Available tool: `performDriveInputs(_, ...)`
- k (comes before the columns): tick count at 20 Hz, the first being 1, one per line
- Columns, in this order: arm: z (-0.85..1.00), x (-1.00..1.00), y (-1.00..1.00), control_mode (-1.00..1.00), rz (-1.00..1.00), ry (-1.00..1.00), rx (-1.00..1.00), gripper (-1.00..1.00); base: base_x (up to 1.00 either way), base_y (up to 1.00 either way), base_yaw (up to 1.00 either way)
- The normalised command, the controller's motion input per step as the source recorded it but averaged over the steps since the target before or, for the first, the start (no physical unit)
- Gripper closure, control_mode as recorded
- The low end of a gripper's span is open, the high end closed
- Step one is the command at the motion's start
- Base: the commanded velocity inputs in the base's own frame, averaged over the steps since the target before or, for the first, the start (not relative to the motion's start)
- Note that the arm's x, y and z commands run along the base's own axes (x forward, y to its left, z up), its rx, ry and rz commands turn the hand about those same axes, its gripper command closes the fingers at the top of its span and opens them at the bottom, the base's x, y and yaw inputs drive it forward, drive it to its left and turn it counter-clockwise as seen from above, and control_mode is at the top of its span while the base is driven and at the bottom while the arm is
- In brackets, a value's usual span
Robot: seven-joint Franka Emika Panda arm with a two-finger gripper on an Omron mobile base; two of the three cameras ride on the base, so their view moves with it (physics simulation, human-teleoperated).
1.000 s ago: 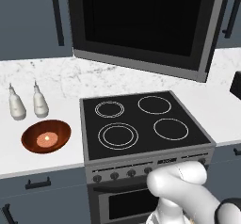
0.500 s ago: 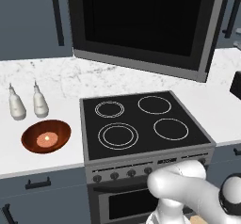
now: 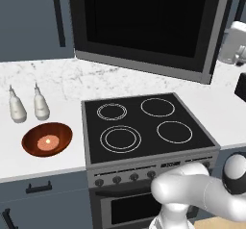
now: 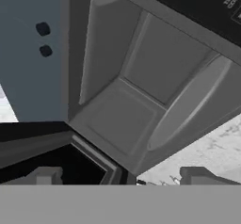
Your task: Open the microwave, place the bowl with waffle inside the microwave, then close the microwave door and turn it on.
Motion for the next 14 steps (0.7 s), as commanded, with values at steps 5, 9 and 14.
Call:
performDriveInputs(5, -0.09, 0.72, 0.06, -1.0, 0.26, 0.09, 0.1, -1.0, 0.0, 0.0, 0.0)
performDriveInputs(9, 0.0, 0.05, 0.26, -1.0, 0.2, 0.0, 0.02, -1.0, 0.0, 0.0, 0.0)
performDriveInputs(14, 0.02, -0.52, 0.69, -1.0, 0.17, 0.0, -0.02, -1.0, 0.0, 0.0, 0.0)
